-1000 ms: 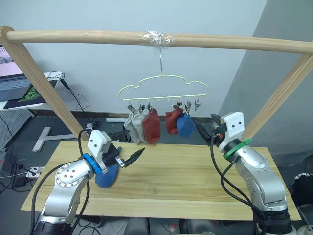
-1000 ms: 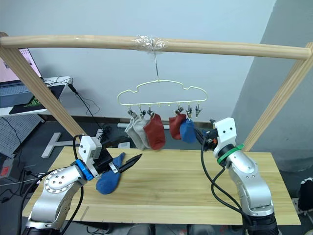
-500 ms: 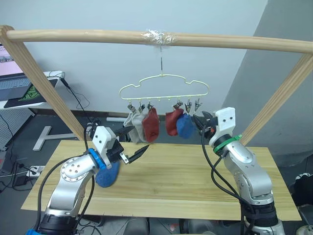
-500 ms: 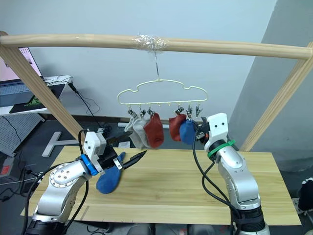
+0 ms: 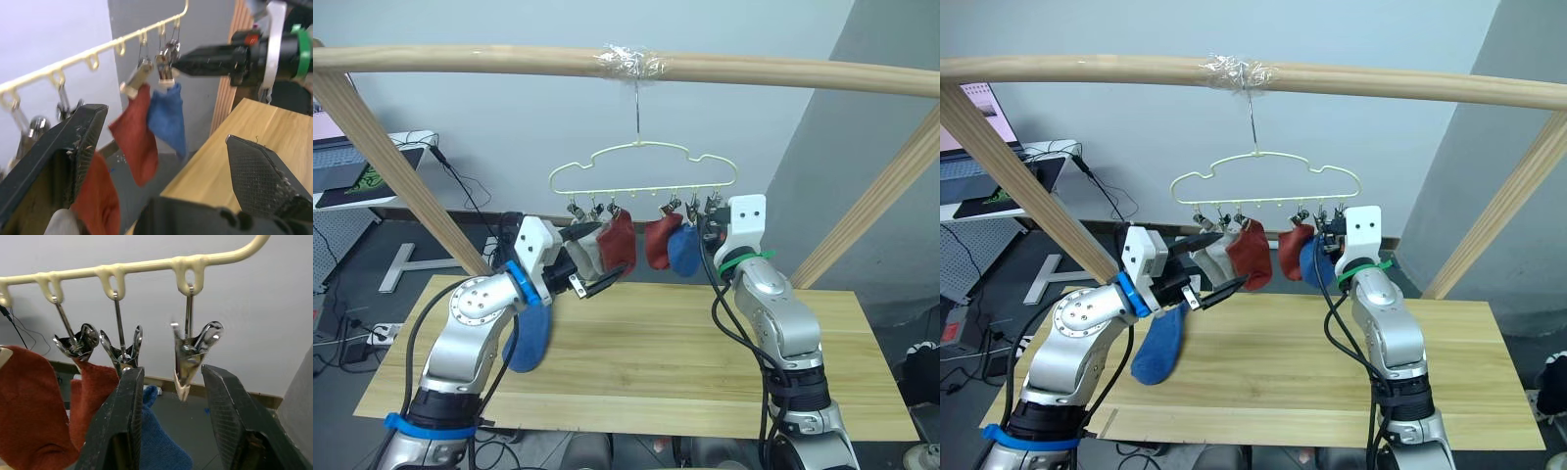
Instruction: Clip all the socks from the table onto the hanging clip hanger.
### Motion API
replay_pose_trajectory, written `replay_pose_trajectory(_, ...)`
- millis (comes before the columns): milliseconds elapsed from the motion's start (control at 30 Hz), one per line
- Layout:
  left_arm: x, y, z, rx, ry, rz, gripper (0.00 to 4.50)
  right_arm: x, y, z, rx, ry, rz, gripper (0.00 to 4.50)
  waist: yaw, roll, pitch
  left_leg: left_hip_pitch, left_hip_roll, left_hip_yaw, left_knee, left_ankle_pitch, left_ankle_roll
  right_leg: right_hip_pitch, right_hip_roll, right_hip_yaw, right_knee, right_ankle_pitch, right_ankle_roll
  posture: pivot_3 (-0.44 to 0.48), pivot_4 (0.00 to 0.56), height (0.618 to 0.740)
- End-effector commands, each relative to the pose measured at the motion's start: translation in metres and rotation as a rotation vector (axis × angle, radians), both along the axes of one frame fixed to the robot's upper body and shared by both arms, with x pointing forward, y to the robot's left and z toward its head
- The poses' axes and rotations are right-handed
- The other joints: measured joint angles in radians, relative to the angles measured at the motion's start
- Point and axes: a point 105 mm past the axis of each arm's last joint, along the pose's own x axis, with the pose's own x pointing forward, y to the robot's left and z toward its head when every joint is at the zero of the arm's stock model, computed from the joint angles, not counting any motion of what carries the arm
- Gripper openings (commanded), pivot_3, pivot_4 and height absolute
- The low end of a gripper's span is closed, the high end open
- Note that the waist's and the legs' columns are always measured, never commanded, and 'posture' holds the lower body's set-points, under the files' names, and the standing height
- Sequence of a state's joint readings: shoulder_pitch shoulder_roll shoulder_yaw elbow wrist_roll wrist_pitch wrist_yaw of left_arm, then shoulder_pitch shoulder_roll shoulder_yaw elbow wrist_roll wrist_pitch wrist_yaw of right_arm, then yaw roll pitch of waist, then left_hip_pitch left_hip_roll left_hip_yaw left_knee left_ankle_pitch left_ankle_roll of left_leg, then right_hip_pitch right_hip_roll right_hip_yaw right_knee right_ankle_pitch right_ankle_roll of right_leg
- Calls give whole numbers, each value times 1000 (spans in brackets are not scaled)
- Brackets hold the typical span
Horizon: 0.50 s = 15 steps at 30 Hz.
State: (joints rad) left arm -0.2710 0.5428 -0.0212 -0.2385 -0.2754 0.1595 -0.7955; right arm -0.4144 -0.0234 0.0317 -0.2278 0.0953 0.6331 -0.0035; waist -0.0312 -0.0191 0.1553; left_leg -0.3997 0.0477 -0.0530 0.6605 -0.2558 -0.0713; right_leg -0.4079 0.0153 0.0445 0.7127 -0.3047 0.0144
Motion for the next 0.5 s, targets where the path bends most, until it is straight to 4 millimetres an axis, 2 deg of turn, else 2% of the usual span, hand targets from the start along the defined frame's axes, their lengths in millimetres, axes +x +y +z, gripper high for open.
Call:
replay_pose_trajectory(33, -5, -9, 15, -13, -37, -23, 4500, 1, 0, 17, 3, -61, -12, 1919, 0, 0, 0, 0, 0, 0, 0, 0, 0, 0, 0, 0, 0, 0, 0, 24, 132, 705)
replay_pose_trajectory(500, -6, -4, 19, -14, -38, -14, 4500, 8, 6, 24, 23, -72, 0, 1919, -1, 0, 1, 0, 0, 0, 0, 0, 0, 0, 0, 0, 0, -1, 1, 18, 128, 705)
